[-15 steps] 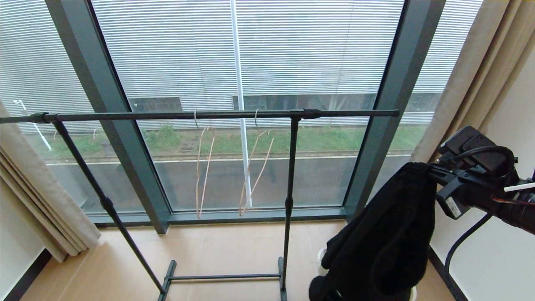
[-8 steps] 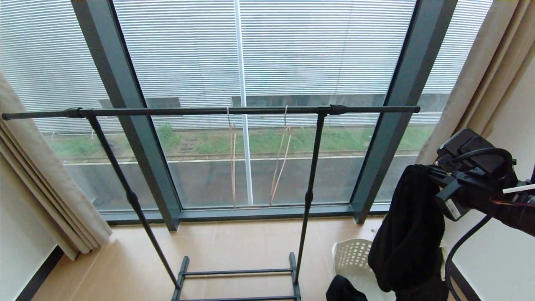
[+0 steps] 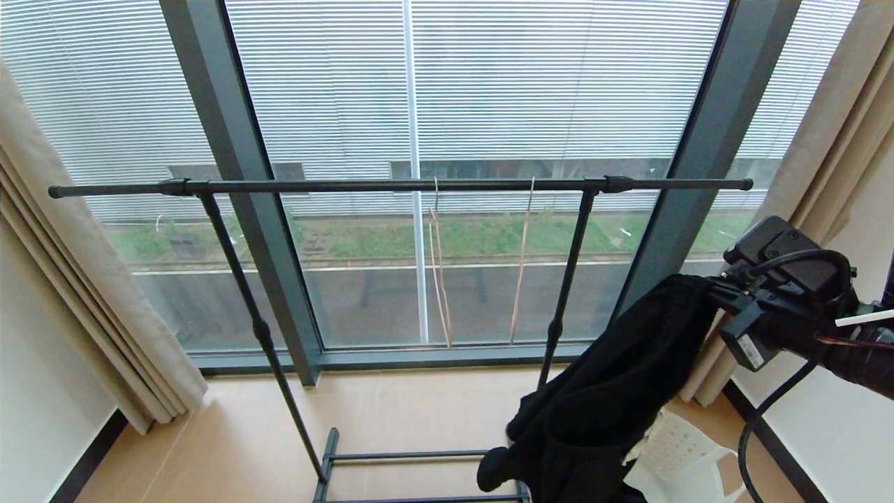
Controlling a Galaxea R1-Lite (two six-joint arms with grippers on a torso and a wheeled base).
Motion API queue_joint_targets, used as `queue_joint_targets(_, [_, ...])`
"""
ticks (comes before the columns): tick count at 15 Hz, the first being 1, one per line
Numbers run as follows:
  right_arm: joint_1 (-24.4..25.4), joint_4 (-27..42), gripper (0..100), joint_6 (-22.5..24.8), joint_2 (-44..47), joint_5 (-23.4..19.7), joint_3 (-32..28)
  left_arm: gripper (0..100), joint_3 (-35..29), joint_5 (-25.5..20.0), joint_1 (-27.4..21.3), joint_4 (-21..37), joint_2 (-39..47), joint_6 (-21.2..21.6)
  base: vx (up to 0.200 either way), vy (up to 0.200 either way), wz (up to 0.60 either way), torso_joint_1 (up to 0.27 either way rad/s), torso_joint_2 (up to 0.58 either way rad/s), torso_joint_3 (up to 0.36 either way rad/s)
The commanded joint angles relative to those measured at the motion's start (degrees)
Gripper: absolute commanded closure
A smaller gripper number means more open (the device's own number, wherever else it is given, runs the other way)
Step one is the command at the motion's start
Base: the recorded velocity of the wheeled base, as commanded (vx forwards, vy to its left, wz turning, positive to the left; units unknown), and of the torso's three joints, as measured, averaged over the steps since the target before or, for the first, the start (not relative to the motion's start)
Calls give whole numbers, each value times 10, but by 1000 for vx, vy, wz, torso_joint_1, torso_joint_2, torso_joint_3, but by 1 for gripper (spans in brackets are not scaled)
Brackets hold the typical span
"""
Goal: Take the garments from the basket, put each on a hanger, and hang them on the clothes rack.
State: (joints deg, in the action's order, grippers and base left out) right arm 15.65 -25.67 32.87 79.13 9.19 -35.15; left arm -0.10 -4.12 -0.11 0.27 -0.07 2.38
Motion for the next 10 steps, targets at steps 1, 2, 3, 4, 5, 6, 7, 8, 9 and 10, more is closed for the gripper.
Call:
queue_joint_targets(1, [0, 0, 100, 0, 1, 0, 2, 0, 0, 0, 0, 0, 1, 0, 0, 0, 0, 0, 0, 0])
queue_joint_targets(2, [0, 0, 100, 0, 1, 0, 3, 0, 0, 2, 0, 0, 1, 0, 0, 0, 0, 0, 0, 0])
queue_joint_targets(3, [2, 0, 100, 0, 1, 0, 3, 0, 0, 2, 0, 0, 1, 0, 0, 0, 0, 0, 0, 0])
queue_joint_targets(4, [3, 0, 100, 0, 0, -1, 3, 0, 0, 3, 0, 0, 1, 0, 0, 0, 0, 0, 0, 0])
queue_joint_targets(5, [5, 0, 100, -1, -1, -3, 3, 0, 0, 2, 0, 0, 1, 10, 0, 0, 0, 0, 0, 0])
queue_joint_targets(6, [13, 0, 100, -2, -2, -9, 2, 0, 0, 0, 1, -2, 1, 42, 0, 0, 0, 0, 0, 0])
queue_joint_targets(7, [16, 0, 100, -3, -1, -15, 1, 0, 0, 0, 1, -2, 1, 58, 0, 0, 0, 0, 0, 0])
queue_joint_targets(8, [23, 0, 100, -5, -2, -15, -4, 0, 0, 2, 5, -1, 2, 47, 0, 0, 0, 0, 0, 0])
queue_joint_targets(9, [44, 0, 100, -11, -6, -15, -7, 0, -5, 2, 11, 0, 22, 50, 0, 0, 0, 0, 0, 0])
queue_joint_targets(10, [62, 1, 100, -41, -13, -15, -8, 0, -39, -1, 12, 1, 48, 45, 0, 0, 0, 0, 0, 0])
